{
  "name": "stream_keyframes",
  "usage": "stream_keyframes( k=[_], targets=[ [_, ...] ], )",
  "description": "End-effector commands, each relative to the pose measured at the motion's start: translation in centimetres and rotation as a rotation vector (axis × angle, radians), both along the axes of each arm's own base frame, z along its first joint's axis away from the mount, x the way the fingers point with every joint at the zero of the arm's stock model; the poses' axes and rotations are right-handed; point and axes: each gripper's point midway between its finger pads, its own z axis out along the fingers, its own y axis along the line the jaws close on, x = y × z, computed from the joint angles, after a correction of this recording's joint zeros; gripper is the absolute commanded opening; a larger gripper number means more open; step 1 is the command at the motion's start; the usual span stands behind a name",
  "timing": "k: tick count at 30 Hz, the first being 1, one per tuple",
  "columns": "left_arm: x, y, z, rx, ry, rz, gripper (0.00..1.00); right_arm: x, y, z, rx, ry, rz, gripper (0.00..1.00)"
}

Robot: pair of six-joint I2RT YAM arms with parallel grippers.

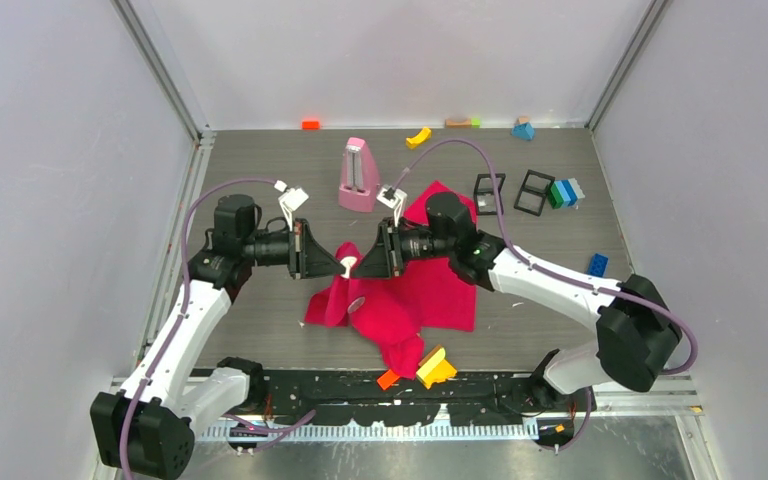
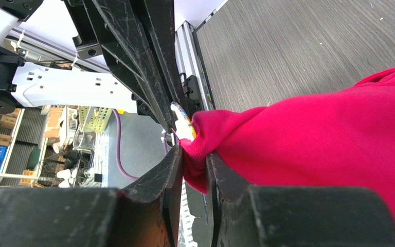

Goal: Pin the brooch onto the clothing

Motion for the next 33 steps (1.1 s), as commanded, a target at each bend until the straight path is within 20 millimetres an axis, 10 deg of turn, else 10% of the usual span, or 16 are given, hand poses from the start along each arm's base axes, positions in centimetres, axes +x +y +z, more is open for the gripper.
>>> stream_keyframes(
  k=[1, 33],
  targets=[
    [-1.7, -0.8, 1.7, -0.066, -0.038, -0.107, 0.00, 1.6, 1.5, 2.8, 0.048, -0.041, -0.042, 0.19],
    [-2.1, -1.1, 1.7, -0.072, -0.036, -0.128, 0.00, 8.0, 0.6, -2.0, -0.043, 0.259, -0.307, 0.06]
  ],
)
